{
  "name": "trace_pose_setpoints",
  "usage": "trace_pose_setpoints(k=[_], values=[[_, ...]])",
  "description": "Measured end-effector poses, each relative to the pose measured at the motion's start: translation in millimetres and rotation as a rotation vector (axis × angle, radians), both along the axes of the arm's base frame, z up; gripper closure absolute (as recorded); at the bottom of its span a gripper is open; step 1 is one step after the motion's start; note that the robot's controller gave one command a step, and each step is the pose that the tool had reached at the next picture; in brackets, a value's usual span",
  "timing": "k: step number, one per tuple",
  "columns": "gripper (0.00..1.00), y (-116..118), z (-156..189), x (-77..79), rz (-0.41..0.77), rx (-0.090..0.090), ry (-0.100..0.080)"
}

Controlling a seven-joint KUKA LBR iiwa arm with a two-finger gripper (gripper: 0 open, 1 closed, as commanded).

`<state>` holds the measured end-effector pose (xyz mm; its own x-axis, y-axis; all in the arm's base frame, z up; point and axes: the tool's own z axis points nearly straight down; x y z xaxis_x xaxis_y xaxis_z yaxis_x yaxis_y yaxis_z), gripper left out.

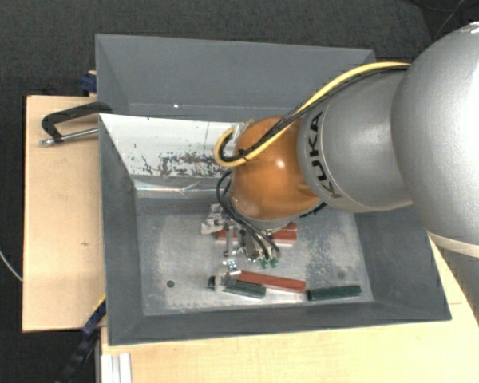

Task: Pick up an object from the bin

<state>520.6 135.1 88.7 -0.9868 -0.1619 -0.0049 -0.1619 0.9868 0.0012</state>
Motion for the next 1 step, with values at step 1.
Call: trace_pose_setpoints(k=[1], values=[[0.0, -14.7, -10.1, 1.4, 0.016, 0.002, -0.003]])
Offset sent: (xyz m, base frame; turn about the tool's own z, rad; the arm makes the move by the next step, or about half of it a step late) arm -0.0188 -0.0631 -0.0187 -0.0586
